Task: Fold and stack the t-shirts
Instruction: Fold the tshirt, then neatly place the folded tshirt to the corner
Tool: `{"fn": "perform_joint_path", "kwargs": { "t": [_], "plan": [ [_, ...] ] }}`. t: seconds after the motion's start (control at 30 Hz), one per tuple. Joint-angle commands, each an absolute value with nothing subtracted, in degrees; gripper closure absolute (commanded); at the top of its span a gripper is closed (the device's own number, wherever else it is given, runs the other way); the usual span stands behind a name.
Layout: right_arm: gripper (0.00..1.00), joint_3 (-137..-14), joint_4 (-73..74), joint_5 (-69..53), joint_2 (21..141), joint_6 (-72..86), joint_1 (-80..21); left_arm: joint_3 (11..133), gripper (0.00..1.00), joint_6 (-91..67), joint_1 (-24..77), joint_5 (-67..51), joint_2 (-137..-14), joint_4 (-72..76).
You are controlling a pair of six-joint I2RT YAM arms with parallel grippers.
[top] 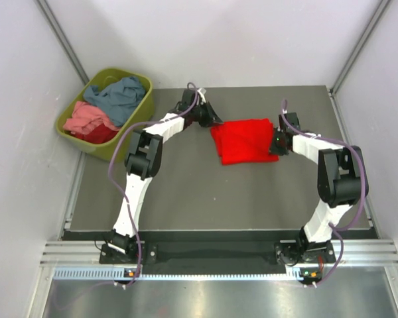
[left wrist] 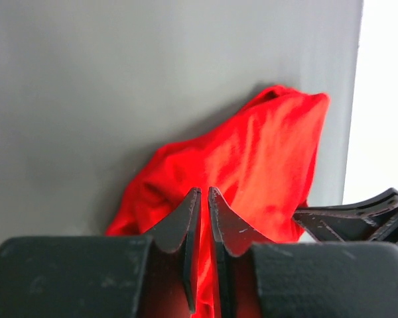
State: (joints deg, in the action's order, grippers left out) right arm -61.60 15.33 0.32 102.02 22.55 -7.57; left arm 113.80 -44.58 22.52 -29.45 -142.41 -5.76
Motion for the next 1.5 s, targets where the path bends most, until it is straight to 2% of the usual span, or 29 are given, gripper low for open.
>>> {"fn": "perform_joint_path", "kwargs": {
  "t": [0.0, 0.2, 0.33, 0.43, 0.47, 0.53, 0.57, 0.63, 0.73, 0.83, 0.97, 1.27, 1.4, 1.47],
  "plan": [
    [0.89, -62.66, 14.59, 1.15, 100.29, 21.27, -6.42, 118.65, 0.86, -43.07, 22.41, -30.49, -142.56, -7.55],
    [0.78, -65.39, 18.8, -5.08, 93.97, 21.01, -7.73, 114.8, 0.85, -43.86, 22.59, -35.84, -134.68, -7.04],
    [0.68, -65.83, 20.83, -8.08, 89.66, 20.57, -8.0, 104.46, 0.85, -41.49, 23.64, -38.84, -125.53, -7.29],
    [0.54, -65.83, 22.06, -9.93, 85.53, 20.13, -8.0, 96.8, 0.85, -35.87, 24.52, -37.27, -116.92, -10.62],
    [0.4, -65.74, 22.41, -10.37, 84.39, 19.95, -8.0, 94.94, 0.85, -34.73, 24.61, -36.74, -113.07, -11.42],
    [0.27, -65.04, 22.59, -11.69, 81.22, 19.95, -8.09, 89.94, 0.84, -32.18, 24.61, -35.51, -109.27, -12.21],
    [0.15, -64.87, 22.85, -12.04, 80.34, 19.86, -8.09, 88.26, 0.83, -31.47, 24.61, -34.99, -105.77, -12.48],
    [0.01, -64.51, 23.81, -12.66, 78.05, 18.99, -9.05, 84.23, 0.78, -29.89, 24.61, -34.37, -102.5, -13.18],
    [0.0, -64.08, 25.66, -11.51, 75.24, 17.67, -11.16, 78.95, 0.73, -28.74, 24.61, -32.96, -96.17, -13.8],
    [0.0, -62.24, 24.18, -12.92, 72.17, 18.89, -12.39, 73.94, 0.37, -27.86, 24.61, -30.77, -89.32, -13.18],
    [0.0, -60.82, 22.85, -12.39, 68.74, 20.3, -12.66, 71.28, 0.01, -25.84, 24.61, -29.27, -86.32, -15.46],
    [0.0, -60.64, 20.21, -8.01, 66.09, 20.22, -13.62, 66.36, 0.01, -26.1, 24.61, -28.47, -80.95, -15.91],
    [0.0, -67.99, 23.45, 9.44, 75.45, 18.64, -20.98, 67.14, 0.01, -22.6, 24.61, -26.11, -77.61, -20.99],
    [0.01, -71.96, 25.57, 13.87, 80.48, 18.81, -23.1, 67.33, 0.01, -20.75, 24.61, -23.39, -75.16, -23.98]
  ]
}}
